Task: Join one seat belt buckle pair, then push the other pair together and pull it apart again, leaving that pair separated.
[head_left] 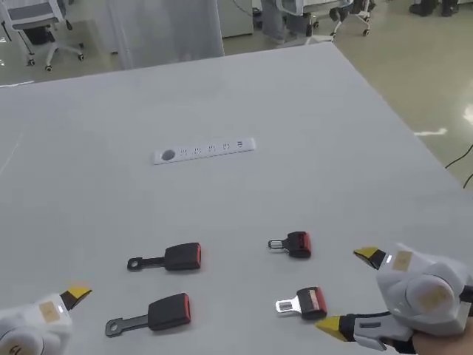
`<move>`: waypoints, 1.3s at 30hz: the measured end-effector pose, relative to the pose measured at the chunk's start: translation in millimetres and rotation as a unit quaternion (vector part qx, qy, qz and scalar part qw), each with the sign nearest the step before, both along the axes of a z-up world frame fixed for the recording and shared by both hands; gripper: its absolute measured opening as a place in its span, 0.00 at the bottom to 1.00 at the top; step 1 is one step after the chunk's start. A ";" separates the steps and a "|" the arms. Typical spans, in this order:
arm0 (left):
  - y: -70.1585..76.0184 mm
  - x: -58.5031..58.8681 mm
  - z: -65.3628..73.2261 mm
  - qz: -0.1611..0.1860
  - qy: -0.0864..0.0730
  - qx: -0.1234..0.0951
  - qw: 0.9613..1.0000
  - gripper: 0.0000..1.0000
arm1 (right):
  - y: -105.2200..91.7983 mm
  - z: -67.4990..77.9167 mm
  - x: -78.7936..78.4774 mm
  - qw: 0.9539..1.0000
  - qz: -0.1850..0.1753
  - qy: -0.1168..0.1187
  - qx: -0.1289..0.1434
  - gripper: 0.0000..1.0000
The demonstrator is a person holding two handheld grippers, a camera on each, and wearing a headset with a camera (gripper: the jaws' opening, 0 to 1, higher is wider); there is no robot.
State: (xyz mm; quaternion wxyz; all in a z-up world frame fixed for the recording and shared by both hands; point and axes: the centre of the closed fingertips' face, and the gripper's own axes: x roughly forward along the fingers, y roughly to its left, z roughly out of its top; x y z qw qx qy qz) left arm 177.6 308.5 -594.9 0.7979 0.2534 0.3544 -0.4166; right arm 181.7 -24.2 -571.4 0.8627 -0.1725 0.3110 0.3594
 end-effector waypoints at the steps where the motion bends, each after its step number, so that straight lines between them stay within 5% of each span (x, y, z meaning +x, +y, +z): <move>1: -0.2 -0.3 -0.5 -0.002 0.000 0.001 1.000 1.00 | -0.1 -0.1 0.2 1.000 -0.002 0.002 0.001 0.81; 18: 15.2 6.8 -10.6 0.011 0.000 0.023 1.000 0.92 | 4.0 2.1 1.6 1.000 0.012 -0.011 -0.004 0.69; 28: 10.5 11.3 -5.6 0.009 -0.008 0.033 0.999 0.91 | -1.5 4.7 6.6 1.000 0.015 -0.014 -0.009 0.66; 39: 4.0 0.2 -5.8 -0.005 -0.001 0.044 0.999 0.92 | -5.3 -2.8 1.5 0.999 0.023 -0.006 -0.023 0.66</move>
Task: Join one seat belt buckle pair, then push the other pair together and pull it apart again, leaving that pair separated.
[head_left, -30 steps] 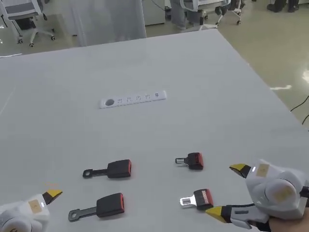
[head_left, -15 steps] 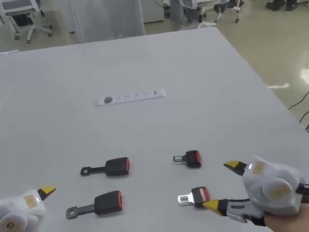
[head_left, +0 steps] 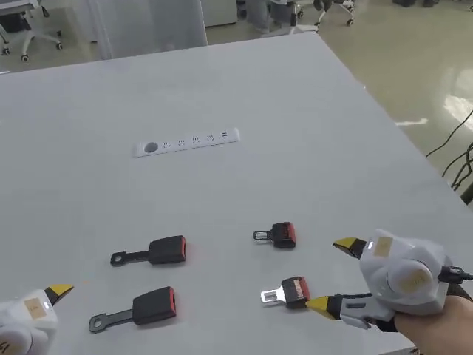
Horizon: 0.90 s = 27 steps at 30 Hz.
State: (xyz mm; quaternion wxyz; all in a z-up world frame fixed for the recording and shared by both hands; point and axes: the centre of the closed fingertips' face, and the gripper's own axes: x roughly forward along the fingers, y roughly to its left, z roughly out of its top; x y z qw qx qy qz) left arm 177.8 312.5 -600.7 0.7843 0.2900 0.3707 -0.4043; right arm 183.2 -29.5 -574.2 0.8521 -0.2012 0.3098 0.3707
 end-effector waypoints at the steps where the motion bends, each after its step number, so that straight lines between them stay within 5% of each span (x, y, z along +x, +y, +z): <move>1: 0.4 0.7 0.0 -0.001 0.001 0.002 1.000 0.92 | -0.1 0.2 0.3 1.000 -0.001 0.000 0.000 0.66; 10: 3.0 16.0 5.3 -0.002 -0.007 -0.004 1.000 0.91 | 3.9 8.9 6.6 1.000 0.023 -0.015 -0.003 0.63; 27: 7.8 8.8 2.7 0.005 -0.004 -0.005 1.000 0.90 | 9.8 -1.2 3.5 0.999 0.040 -0.007 -0.005 0.61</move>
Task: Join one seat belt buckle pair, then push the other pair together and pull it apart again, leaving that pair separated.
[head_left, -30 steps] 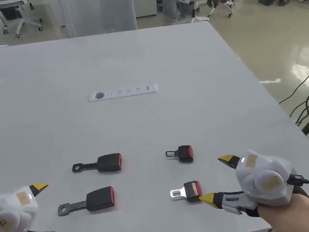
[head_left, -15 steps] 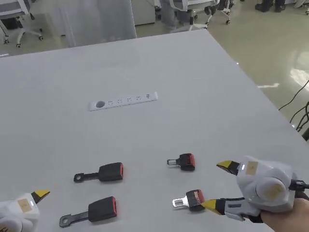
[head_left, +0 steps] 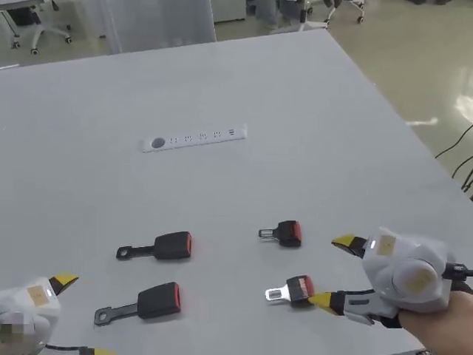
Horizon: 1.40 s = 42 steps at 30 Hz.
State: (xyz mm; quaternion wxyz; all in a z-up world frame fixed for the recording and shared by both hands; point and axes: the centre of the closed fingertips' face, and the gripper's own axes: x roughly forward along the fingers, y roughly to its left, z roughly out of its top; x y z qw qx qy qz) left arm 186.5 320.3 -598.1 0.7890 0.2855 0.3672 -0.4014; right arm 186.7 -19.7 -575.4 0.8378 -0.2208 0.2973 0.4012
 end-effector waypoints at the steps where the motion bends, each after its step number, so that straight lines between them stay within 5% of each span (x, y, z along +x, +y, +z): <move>1: 1.0 -0.5 -0.5 0.000 0.000 0.001 1.000 0.90 | 1.4 0.0 -0.6 1.000 0.003 -0.001 0.000 0.61; 21: -12.1 5.4 -10.5 -0.043 0.015 0.004 0.999 0.80 | 12.9 -11.4 6.2 0.996 0.073 0.003 -0.048 0.57; 32: -16.0 4.5 -35.5 -0.080 0.042 0.022 0.996 0.71 | 30.3 -35.3 3.2 0.988 0.136 0.024 -0.070 0.49; 36: -25.2 8.8 -40.4 -0.080 0.053 0.005 0.995 0.66 | 29.6 -49.2 7.2 0.984 0.155 0.033 -0.083 0.47; 42: -40.3 16.8 -49.4 -0.105 0.063 0.006 0.993 0.62 | 29.9 -63.6 9.2 0.981 0.166 0.059 -0.077 0.41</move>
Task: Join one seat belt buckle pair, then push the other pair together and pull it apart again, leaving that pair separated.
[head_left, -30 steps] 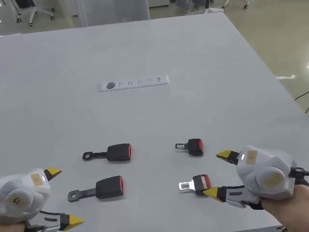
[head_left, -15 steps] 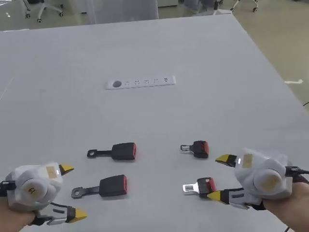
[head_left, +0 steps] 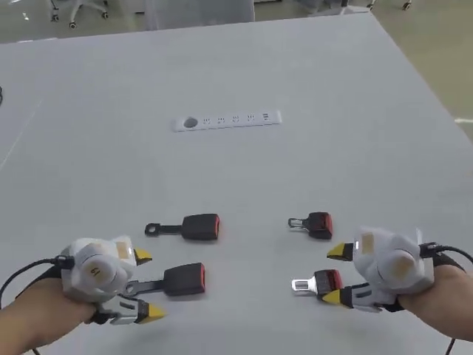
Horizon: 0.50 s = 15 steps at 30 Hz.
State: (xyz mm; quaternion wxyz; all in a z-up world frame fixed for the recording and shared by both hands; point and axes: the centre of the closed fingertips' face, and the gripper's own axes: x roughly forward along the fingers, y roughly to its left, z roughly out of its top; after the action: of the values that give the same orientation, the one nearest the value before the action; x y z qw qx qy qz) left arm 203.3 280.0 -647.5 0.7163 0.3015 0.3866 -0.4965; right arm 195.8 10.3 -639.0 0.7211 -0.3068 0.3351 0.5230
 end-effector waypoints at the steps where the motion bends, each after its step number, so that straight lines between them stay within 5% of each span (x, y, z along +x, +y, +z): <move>1: -1.7 1.2 -3.6 -0.007 0.002 0.005 1.000 0.62 | 0.1 -2.7 0.0 1.000 0.005 0.002 -0.002 0.41; 4: -4.3 5.1 -10.2 -0.017 0.005 0.010 1.000 0.61 | 5.8 -2.4 -2.6 1.000 0.004 0.022 0.016 0.39; 13: -10.2 9.8 -20.4 -0.047 0.018 0.022 0.998 0.55 | -10.2 -20.7 -3.4 0.999 0.025 0.037 -0.019 0.36; 15: -9.0 7.8 -24.7 -0.053 0.031 0.033 0.998 0.52 | -11.2 -22.5 -6.3 0.998 0.024 0.050 -0.018 0.36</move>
State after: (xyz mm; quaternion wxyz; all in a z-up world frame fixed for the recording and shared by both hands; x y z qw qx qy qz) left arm 211.1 271.0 -672.2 0.6664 0.3292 0.4088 -0.5295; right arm 189.6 -1.0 -661.4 0.6849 -0.3010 0.3729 0.5489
